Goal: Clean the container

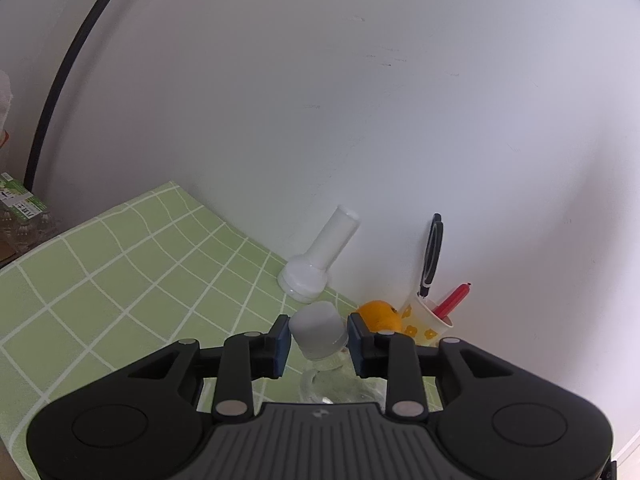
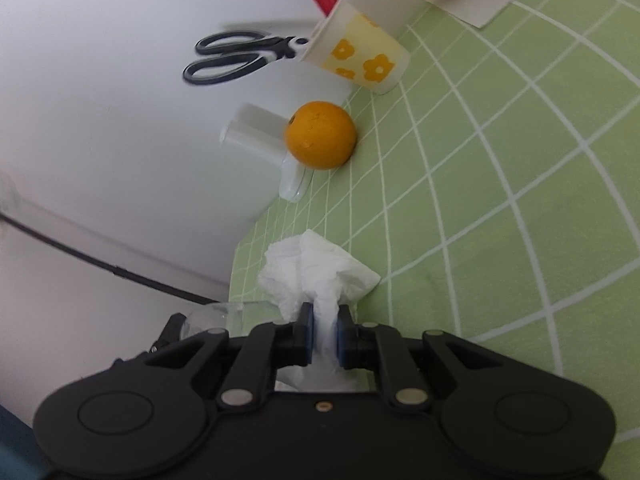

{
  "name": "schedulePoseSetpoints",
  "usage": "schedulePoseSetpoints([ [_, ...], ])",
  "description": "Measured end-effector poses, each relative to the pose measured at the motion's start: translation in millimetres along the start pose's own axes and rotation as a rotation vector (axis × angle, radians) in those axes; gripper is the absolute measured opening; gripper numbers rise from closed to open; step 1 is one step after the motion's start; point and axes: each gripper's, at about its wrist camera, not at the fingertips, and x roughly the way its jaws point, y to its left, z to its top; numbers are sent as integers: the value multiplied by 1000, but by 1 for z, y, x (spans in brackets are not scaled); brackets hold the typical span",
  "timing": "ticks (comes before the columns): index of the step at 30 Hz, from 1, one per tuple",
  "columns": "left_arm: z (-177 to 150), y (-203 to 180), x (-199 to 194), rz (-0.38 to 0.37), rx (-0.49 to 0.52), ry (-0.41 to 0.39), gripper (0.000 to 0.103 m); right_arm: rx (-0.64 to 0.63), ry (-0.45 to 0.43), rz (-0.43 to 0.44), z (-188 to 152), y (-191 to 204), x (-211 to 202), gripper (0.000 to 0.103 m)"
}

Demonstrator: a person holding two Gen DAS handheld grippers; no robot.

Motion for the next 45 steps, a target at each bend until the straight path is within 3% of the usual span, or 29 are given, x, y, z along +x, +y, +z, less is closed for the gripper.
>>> schedulePoseSetpoints([
  [5,0,5,1,17,-11,1,33,-169,19,-54,-7,16,4,12],
  [11,-1,3,-1,21,-2,-1,33,-470,51,-147,-20,48,4,12],
  [15,-2,4,-3,23,-8,0,33,-421,68,-93,-16,42,-10,12],
  [24,-5,-1,-9,29,-6,-7,33,-233,-3,29,0,27,-24,12],
  [34,-6,3,-11,48,-30,-4,34,-274,2,-36,2,31,-2,12],
  [45,-4,-3,-13,47,-11,-4,33,-374,71,-94,-15,36,5,12],
])
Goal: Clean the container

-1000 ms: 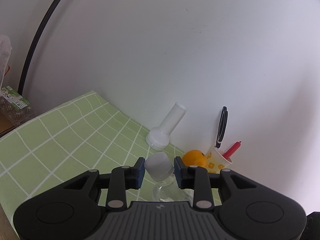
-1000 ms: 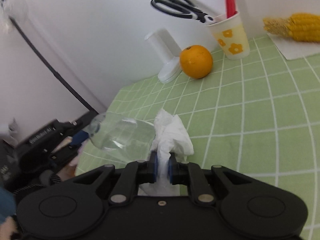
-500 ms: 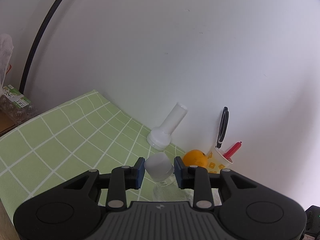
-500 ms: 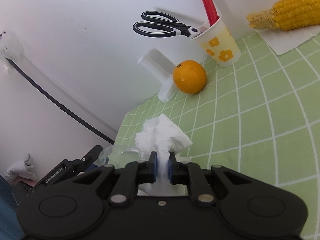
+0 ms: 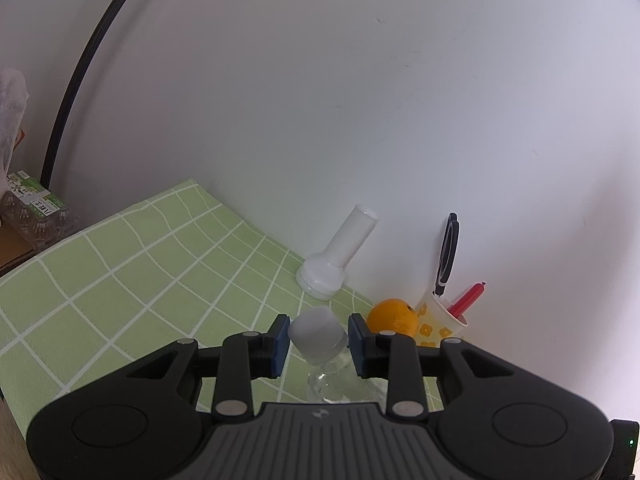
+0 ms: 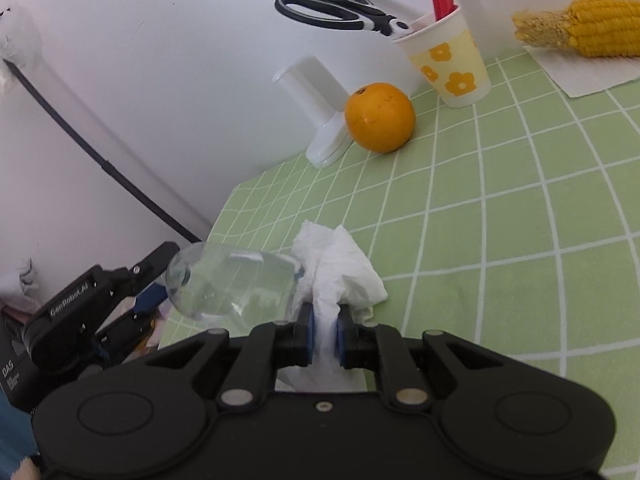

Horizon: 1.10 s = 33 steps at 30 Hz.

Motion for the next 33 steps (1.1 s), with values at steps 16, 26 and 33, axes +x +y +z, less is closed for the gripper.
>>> schedulePoseSetpoints([
  [16,4,-36,-10,-52,103,-18,32,25,-91,122,8,-2,-58,12],
  [26,-20,-95,-6,-137,319,14,32,-95,-178,-210,13,-2,-75,12],
  [33,-32,-114,-5,-152,425,22,33,-177,-140,-306,1,2,-58,12],
])
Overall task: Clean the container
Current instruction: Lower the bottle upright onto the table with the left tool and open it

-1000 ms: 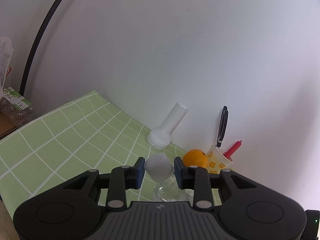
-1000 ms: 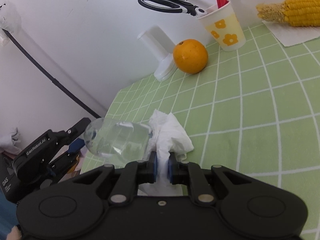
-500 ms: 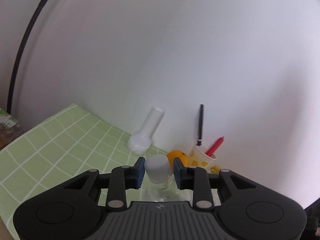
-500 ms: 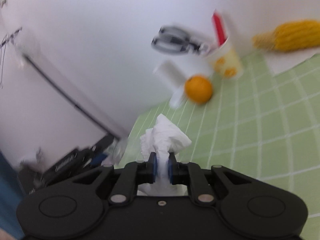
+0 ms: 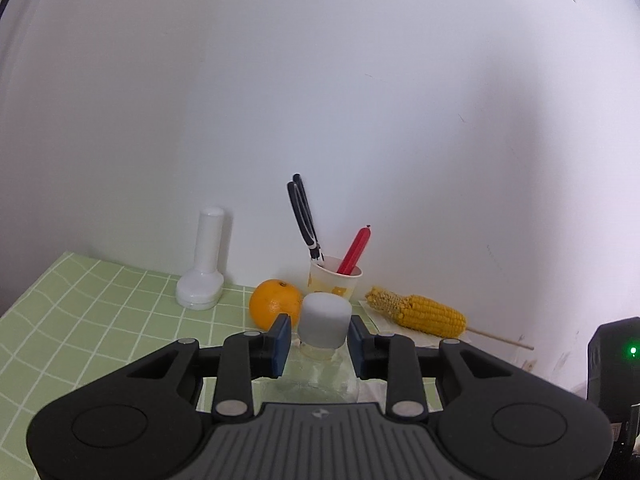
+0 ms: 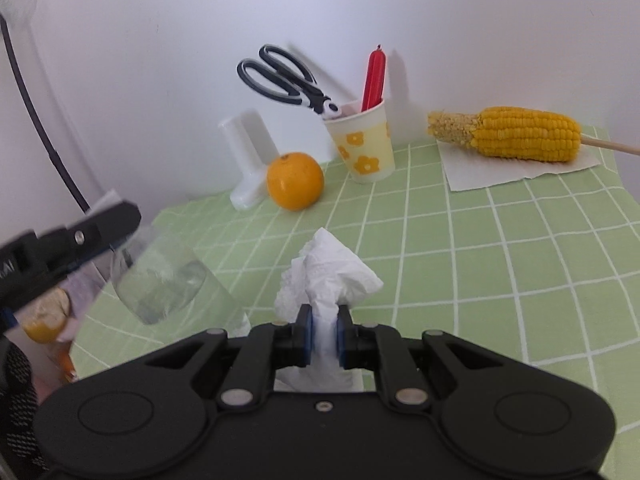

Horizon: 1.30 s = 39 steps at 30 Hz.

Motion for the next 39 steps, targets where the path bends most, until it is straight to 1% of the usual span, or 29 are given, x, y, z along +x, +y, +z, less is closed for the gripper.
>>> schedulePoseSetpoints([
  [4,-1,-2,1,0,8,0,33,-44,16,-49,-5,2,6,12],
  [13,-2,-6,-2,3,18,-2,33,-102,-21,-60,-11,2,6,10],
  [16,-1,-8,-5,2,19,-2,34,-178,-37,-87,-15,10,5,10],
  [17,-1,0,-2,-21,27,1,34,-214,-39,-105,-15,16,7,11],
  [18,-1,5,3,-38,33,2,34,-253,-43,-128,-16,21,7,15],
  [20,0,5,4,-37,32,-3,36,-319,-57,-164,-19,27,7,19],
  [21,1,4,4,-36,31,-7,39,-346,-64,-176,-21,29,8,19],
  [24,3,3,5,-38,20,-17,42,-388,-76,-192,-23,33,7,21],
  [25,1,10,-8,-52,30,-9,45,-392,-82,-197,-24,34,7,22],
  [27,1,10,-14,-56,33,-17,50,-393,-95,-205,-24,34,6,25],
  [29,2,8,-17,-59,33,-29,53,-365,-105,-200,-23,31,5,29],
  [30,3,6,-19,-56,32,-36,57,-345,-111,-199,-22,29,4,34],
  [31,3,5,-21,-53,32,-43,63,-330,-121,-198,-20,28,2,36],
  [34,6,-1,-27,-40,34,-59,66,-300,-167,-203,-14,27,-7,41],
  [35,7,-3,-29,-35,36,-63,66,-281,-189,-194,-12,27,-12,44],
  [36,8,-5,-31,-30,39,-67,69,-259,-208,-188,-9,27,-17,48],
  [37,8,-6,-35,-25,41,-71,74,-238,-223,-183,-6,26,-21,49],
  [38,9,-8,-36,-18,43,-71,76,-220,-238,-182,-3,26,-26,50],
  [39,9,-9,-38,-10,45,-71,82,-202,-252,-186,-1,26,-31,52],
])
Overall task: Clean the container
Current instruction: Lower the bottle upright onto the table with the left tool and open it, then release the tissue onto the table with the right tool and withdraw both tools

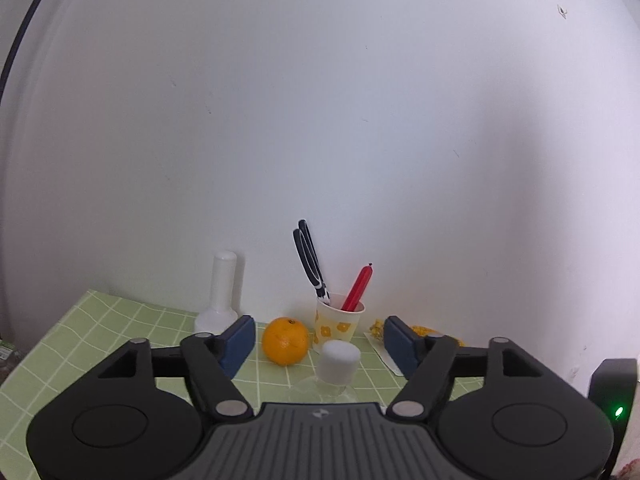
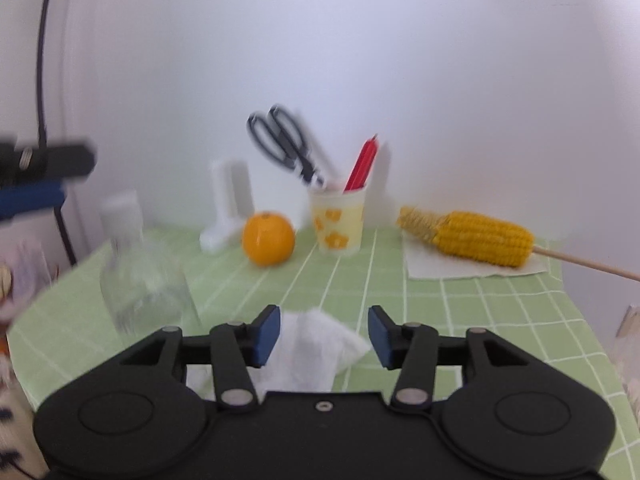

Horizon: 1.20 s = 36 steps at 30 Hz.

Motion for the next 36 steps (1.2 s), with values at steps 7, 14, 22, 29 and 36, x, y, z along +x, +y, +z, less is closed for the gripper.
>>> schedulePoseSetpoints([
  [7,-25,-23,-8,106,61,109,103,74,55,-64,-5,5,-33,92],
  [14,-67,-41,9,142,69,247,103,72,134,-114,-46,21,-50,102],
  [22,-93,-44,34,177,91,316,103,-3,185,-145,-61,28,-38,102],
  [29,-96,-42,42,183,86,324,103,-25,190,-148,-67,32,-36,103],
  [36,-100,-44,44,166,80,331,103,-24,190,-148,-66,31,-37,103],
])
